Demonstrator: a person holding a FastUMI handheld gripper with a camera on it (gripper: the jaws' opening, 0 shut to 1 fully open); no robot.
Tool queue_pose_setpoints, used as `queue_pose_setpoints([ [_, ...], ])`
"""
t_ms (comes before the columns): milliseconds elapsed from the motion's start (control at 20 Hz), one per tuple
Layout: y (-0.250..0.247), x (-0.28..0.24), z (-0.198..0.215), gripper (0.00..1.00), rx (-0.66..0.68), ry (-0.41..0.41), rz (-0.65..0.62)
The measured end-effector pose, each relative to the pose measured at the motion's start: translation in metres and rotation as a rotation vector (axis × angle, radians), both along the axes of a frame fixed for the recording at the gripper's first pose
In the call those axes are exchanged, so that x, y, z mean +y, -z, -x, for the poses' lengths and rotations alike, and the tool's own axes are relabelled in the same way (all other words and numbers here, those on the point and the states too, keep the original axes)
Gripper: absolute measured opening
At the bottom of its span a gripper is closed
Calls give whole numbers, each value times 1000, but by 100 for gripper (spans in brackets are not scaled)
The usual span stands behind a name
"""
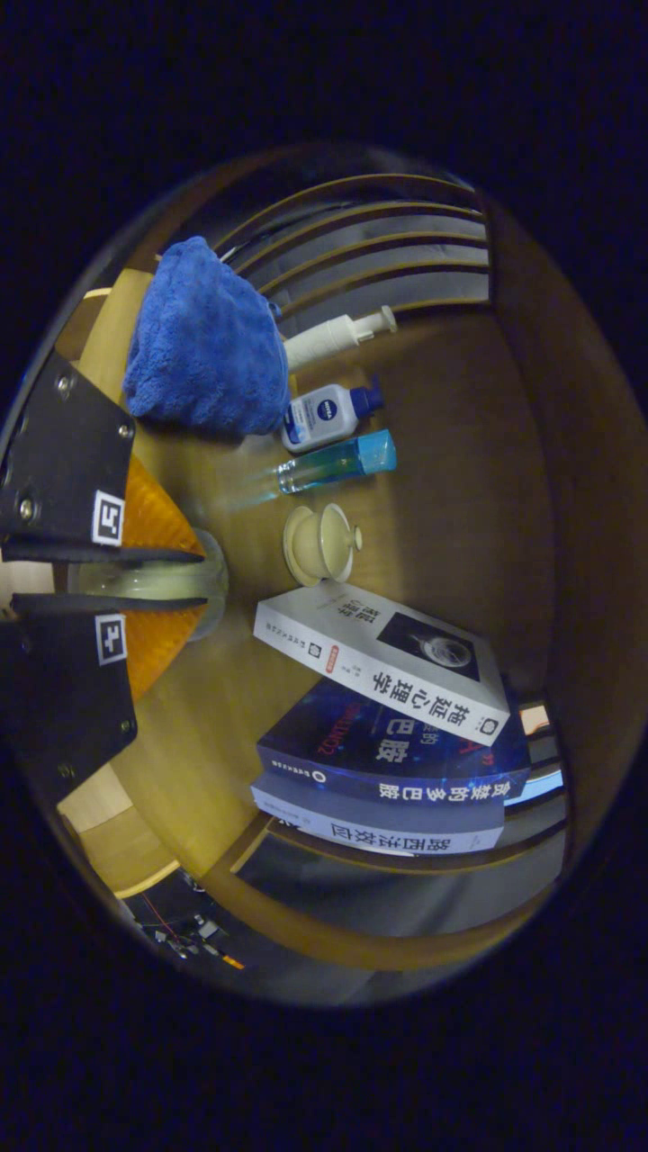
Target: Pull open the drawer, take out the items inside it, and place them on the countertop above the cabinet.
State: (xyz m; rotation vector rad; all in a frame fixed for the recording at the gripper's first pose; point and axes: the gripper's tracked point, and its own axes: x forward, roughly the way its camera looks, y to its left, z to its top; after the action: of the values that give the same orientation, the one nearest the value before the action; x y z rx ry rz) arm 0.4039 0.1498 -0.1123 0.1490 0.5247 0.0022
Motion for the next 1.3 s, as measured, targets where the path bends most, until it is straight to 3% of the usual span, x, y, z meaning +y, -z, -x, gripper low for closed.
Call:
queue_pose_setpoints([
  [400, 7, 3, 2, 28, -1, -33, 49],
  [500, 0, 7, 3, 44, -19, -45, 42],
  [750, -52, 5, 20, 55, -156, -41, 19],
  [1100, -129, -11, 84, 55, -381, -32, 38],
  [1300, -142, -17, 142, 55, -482, -37, 33],
])
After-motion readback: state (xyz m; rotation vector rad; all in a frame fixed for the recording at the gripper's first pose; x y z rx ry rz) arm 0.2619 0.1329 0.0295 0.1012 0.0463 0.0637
